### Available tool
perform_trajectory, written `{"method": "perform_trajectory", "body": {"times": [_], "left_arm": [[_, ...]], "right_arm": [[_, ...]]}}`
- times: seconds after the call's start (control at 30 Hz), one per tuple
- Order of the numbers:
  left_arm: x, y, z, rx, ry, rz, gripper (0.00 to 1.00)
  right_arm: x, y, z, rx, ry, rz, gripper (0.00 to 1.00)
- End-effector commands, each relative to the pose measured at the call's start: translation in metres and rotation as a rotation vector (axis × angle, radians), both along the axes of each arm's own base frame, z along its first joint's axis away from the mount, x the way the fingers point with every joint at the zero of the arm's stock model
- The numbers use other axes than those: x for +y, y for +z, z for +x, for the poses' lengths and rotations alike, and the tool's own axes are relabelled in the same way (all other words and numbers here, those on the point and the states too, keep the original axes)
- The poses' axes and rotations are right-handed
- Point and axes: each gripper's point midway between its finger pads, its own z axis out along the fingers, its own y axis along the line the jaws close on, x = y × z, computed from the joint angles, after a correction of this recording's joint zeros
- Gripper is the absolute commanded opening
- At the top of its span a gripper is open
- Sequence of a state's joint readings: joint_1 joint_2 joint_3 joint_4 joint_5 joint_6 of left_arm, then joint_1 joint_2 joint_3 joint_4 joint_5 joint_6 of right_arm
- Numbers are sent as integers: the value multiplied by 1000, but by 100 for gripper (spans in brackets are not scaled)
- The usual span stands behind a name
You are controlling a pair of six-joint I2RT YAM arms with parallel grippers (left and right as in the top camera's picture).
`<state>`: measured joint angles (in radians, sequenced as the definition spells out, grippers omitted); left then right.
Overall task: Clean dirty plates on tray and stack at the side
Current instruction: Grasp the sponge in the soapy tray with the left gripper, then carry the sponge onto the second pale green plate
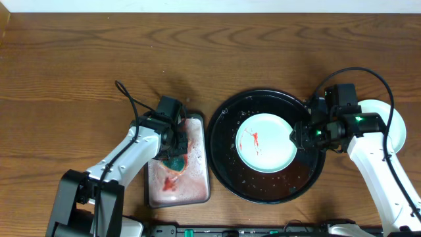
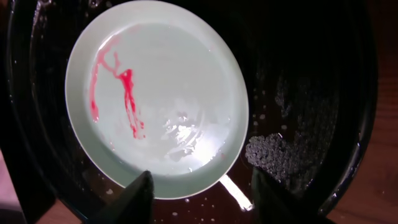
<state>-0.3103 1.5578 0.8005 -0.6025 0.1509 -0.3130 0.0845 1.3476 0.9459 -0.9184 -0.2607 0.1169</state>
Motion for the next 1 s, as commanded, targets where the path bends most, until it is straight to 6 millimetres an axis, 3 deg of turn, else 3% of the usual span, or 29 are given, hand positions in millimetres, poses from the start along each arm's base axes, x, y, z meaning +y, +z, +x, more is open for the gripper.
{"method": "perform_trajectory", "body": {"times": [0.0,0.07,0.23,0.33,0.53,0.63,0.7,0.83,0.9,0.97], "left_arm": [[-4,9,-3,43,-11,-7,7],[-6,26,4,41,-12,-8,7],[-13,72,23,0,-12,-22,8],[-21,91,30,-21,-24,-50,7],[-65,114,33,-55,-109,-183,8],[-96,120,32,-84,-124,-239,8],[-110,122,31,-102,-140,-258,7],[-144,130,31,-162,-181,-312,7],[-157,135,32,-188,-193,-339,7],[-168,137,33,-204,-189,-363,7]], "right_arm": [[1,-7,0,18,15,-6,57],[1,-13,0,30,15,-7,58],[2,-33,4,51,13,-7,41],[2,-49,4,73,5,-5,37],[0,-73,13,87,1,-26,29],[-23,-84,24,64,-29,-163,29],[-28,-88,28,50,-25,-194,29],[-12,-94,32,39,54,-117,26],[-6,-98,32,44,75,-87,20],[-5,-103,32,53,77,-81,6]]}}
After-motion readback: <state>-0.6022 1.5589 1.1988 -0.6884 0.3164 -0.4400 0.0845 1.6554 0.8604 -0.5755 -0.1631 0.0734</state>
